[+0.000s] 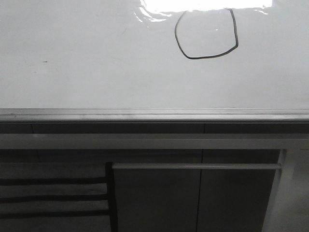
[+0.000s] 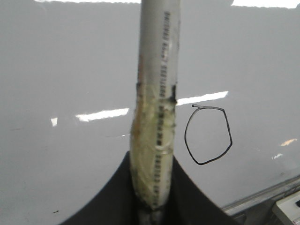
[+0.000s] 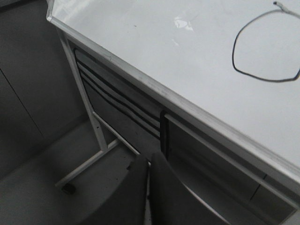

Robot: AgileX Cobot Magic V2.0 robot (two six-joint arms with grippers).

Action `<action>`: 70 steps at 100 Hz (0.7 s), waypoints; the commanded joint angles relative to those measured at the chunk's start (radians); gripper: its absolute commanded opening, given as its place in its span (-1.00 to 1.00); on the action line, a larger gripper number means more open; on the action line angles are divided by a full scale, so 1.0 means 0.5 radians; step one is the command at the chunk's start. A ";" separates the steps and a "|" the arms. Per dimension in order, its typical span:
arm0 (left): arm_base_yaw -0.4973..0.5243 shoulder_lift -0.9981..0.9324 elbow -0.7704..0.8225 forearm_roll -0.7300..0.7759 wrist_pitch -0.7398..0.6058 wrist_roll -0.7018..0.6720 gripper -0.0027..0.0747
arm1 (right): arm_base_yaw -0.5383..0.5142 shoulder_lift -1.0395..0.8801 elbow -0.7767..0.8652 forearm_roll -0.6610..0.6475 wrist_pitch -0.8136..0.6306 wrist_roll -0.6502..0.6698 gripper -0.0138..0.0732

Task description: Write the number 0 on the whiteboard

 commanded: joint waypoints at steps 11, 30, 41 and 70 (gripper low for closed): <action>0.667 0.216 -0.047 0.137 -0.876 -0.378 -0.98 | -0.012 -0.157 0.063 0.027 -0.173 0.044 -0.79; 1.368 0.546 -0.112 0.137 -2.001 -0.415 -0.98 | -0.012 -0.172 0.072 0.027 -0.064 0.058 -0.79; 1.540 0.719 -0.242 0.137 -2.245 -0.418 -0.98 | -0.012 -0.172 0.085 0.027 -0.057 0.058 -0.79; 1.505 0.951 -0.522 0.121 -1.838 -0.418 -0.98 | -0.012 -0.172 0.092 0.002 -0.072 0.058 -0.79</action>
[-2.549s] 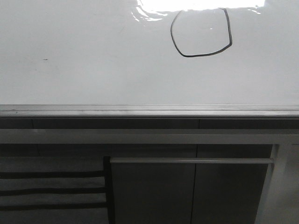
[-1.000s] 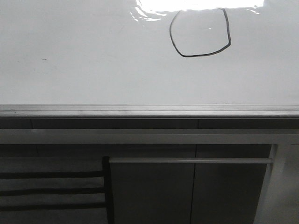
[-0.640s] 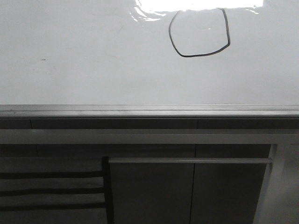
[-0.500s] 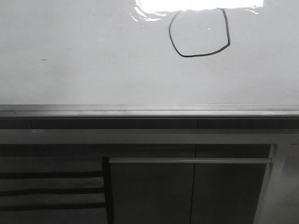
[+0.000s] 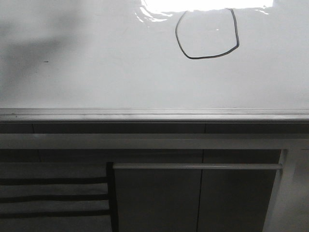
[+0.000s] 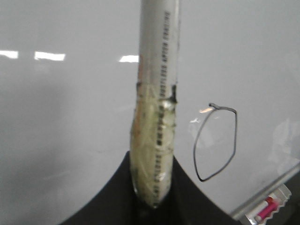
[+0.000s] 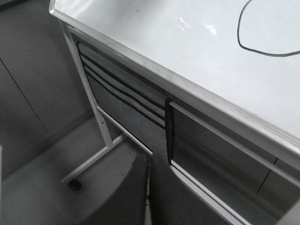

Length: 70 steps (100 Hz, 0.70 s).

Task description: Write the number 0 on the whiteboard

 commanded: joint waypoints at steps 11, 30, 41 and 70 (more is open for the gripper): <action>-0.014 0.093 -0.146 -0.091 0.192 -0.022 -0.98 | -0.012 0.015 -0.019 0.011 -0.137 0.001 -0.79; -0.014 0.270 -0.157 -0.229 0.192 -0.022 -0.98 | -0.012 0.015 0.065 0.011 -0.163 0.001 -0.79; -0.014 0.337 -0.157 -0.234 0.161 -0.022 -0.98 | -0.012 0.015 0.086 0.011 -0.163 0.001 -0.79; -0.010 0.435 -0.157 -0.234 0.161 -0.022 -0.98 | -0.012 0.015 0.093 0.011 -0.213 0.001 -0.79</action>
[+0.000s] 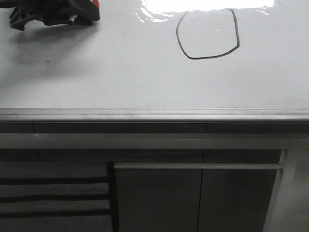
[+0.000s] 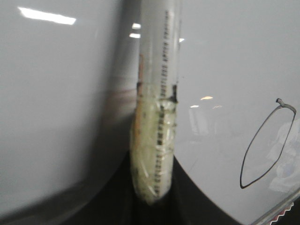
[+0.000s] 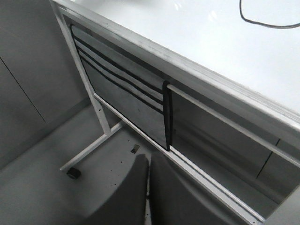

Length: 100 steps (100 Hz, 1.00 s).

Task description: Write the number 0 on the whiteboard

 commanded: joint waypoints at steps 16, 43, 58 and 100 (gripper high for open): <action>0.005 -0.007 -0.070 -0.063 0.145 -0.011 -0.57 | -0.012 0.015 -0.048 0.025 -0.217 0.001 -0.79; 0.005 -0.007 -0.086 -0.054 0.280 -0.011 0.56 | -0.012 0.015 -0.048 0.025 -0.248 0.001 -0.79; 0.005 -0.007 -0.086 -0.042 0.284 -0.011 0.56 | -0.012 0.015 -0.048 0.025 -0.248 0.001 -0.79; 0.005 -0.041 -0.086 -0.033 0.295 -0.011 0.39 | -0.012 0.015 -0.048 0.029 -0.248 0.001 -0.79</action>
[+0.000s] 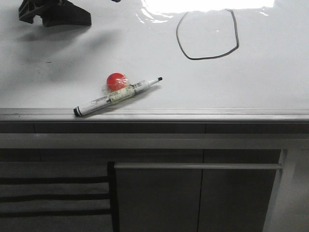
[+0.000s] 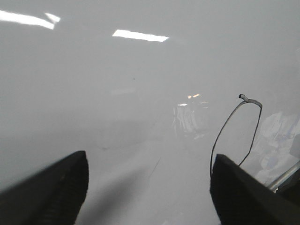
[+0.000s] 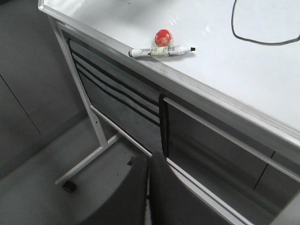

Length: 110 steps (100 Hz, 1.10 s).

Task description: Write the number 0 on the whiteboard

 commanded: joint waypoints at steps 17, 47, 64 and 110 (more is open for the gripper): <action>0.029 -0.082 -0.049 -0.049 0.370 -0.011 0.39 | -0.012 0.015 -0.048 0.029 -0.153 0.001 -0.79; 0.029 -0.475 -0.049 0.240 0.310 -0.011 -0.55 | -0.012 0.015 -0.031 -0.025 -0.240 0.001 -0.79; 0.029 -0.888 0.055 0.303 0.258 0.010 -0.98 | -0.012 -0.038 0.059 -0.302 -0.533 0.001 -0.79; 0.029 -2.239 1.252 0.312 0.190 0.234 -0.98 | -0.012 -0.281 0.527 -0.358 -1.155 0.001 -0.79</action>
